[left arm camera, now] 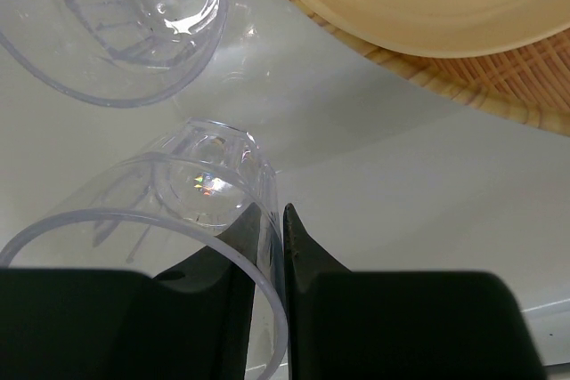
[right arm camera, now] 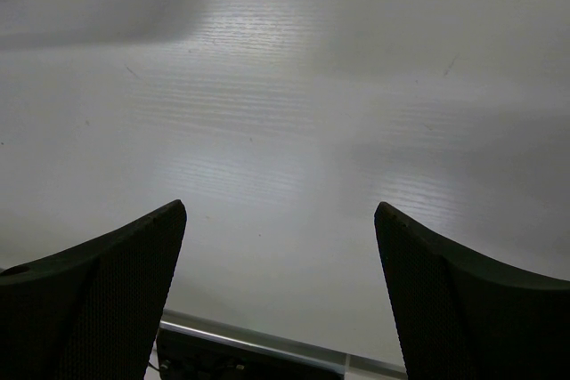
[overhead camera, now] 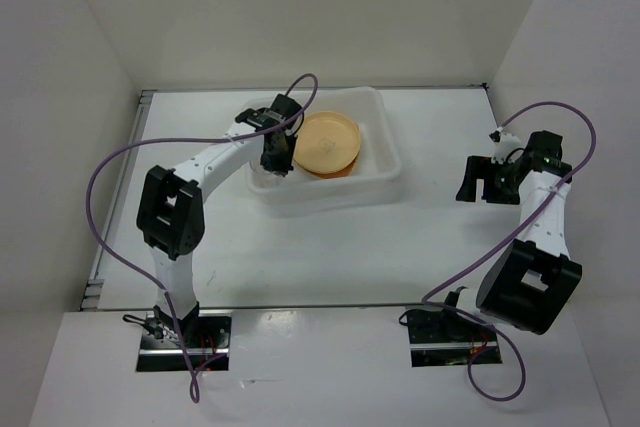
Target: Place the mixed dishes into the plastic bin
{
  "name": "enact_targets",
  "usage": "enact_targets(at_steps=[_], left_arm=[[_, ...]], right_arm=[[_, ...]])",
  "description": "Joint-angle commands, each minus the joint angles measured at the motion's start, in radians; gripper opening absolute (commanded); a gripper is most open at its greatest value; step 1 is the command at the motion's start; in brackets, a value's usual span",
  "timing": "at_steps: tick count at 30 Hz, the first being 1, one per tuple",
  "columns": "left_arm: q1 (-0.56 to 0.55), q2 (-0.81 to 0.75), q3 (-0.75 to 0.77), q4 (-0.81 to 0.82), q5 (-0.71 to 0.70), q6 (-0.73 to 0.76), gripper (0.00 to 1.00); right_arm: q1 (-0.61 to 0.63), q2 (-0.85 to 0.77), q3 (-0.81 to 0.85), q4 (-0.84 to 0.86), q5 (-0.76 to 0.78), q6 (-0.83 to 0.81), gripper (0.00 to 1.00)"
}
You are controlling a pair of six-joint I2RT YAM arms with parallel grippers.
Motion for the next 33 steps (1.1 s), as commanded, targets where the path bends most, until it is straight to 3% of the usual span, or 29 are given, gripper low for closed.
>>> enact_targets(at_steps=[1, 11, 13, 16, 21, 23, 24, 27, 29, 33], left_arm=[[0.002, 0.018, 0.001, 0.040, -0.034, 0.007, 0.00], [0.002, 0.031, 0.052, 0.049, -0.011, -0.012, 0.30], [0.002, 0.020, 0.072, 0.029, -0.011, -0.012, 0.44], [0.002, -0.023, 0.116, 0.019, -0.011, -0.022, 0.78], [0.002, -0.199, 0.162, 0.095, -0.032, -0.043, 0.84], [0.011, -0.381, 0.063, 0.184, -0.071, -0.052, 0.89], [0.022, -0.450, 0.010, 0.293, -0.071, -0.052, 1.00], [0.057, -0.816, -0.283, 0.500, -0.115, -0.052, 1.00], [0.072, -0.938, -0.449, 0.509, -0.173, -0.043, 1.00], [0.100, -1.150, -0.592, 0.364, -0.264, -0.054, 1.00]], right_arm=[[-0.007, -0.029, -0.001, 0.030, -0.001, 0.003, 0.91], [-0.007, -0.018, -0.001, 0.030, -0.001, 0.003, 0.91], [-0.007, -0.018, -0.001, 0.030, -0.001, 0.003, 0.91], [-0.007, -0.018, -0.001, 0.030, -0.001, 0.003, 0.91], [-0.016, -0.018, -0.001, 0.030, -0.001, 0.003, 0.91], [-0.016, -0.031, -0.001, 0.030, -0.001, 0.003, 0.91], [-0.016, -0.041, -0.001, 0.030, -0.001, 0.003, 0.91], [-0.016, -0.054, -0.001, 0.030, -0.001, 0.003, 0.93], [-0.016, -0.064, -0.001, 0.030, -0.011, -0.006, 0.95], [-0.016, -0.075, -0.001, 0.030, -0.011, -0.006, 0.96]])
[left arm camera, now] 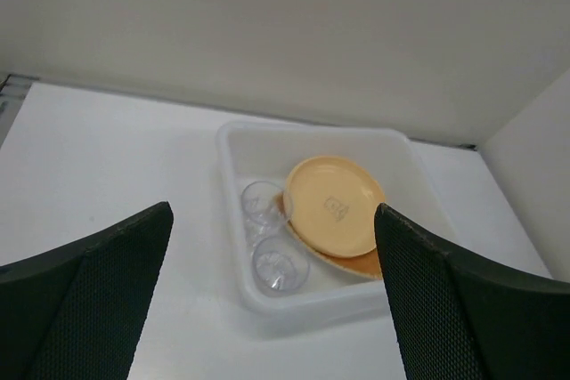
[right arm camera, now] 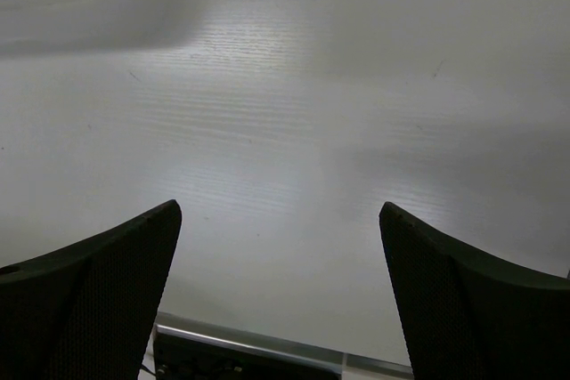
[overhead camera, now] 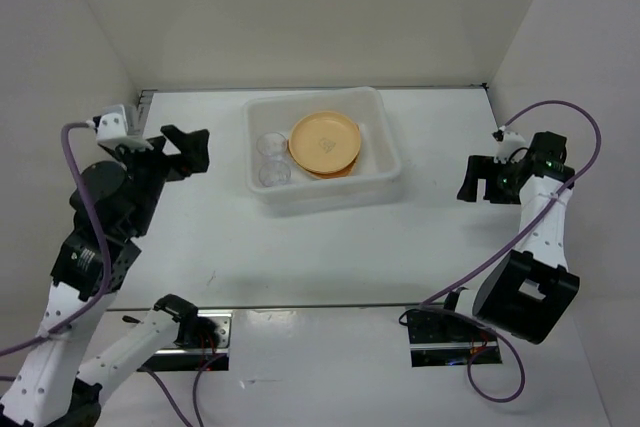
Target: Place the mixed dishes into the plastic bin
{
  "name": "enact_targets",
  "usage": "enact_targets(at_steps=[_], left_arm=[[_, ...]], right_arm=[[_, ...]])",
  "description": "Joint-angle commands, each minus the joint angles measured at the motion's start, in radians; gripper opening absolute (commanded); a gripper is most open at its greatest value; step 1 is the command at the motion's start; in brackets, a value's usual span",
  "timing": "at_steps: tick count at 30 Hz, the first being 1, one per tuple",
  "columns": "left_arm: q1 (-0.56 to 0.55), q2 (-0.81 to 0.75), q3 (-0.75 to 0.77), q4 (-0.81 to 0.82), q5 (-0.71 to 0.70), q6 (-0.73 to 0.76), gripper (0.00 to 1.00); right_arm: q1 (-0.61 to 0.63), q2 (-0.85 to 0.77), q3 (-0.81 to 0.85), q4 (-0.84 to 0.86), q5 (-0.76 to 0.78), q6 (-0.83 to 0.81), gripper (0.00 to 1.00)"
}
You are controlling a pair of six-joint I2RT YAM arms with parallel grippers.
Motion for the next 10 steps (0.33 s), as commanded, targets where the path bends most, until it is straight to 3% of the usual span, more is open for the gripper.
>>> enact_targets(at_steps=[1, 5, 10], left_arm=[[0.009, -0.039, -0.168, -0.104, -0.089, -0.018, 1.00], [0.009, -0.221, -0.246, -0.124, -0.126, -0.049, 1.00], [0.009, -0.211, -0.223, -0.175, -0.150, -0.059, 1.00]], right_arm=[[-0.007, -0.040, 0.003, 0.028, -0.010, -0.005, 0.96], [-0.007, -0.063, 0.003, 0.028, -0.010, -0.005, 0.96], [-0.007, -0.095, 0.003, 0.039, 0.018, 0.009, 0.99]])
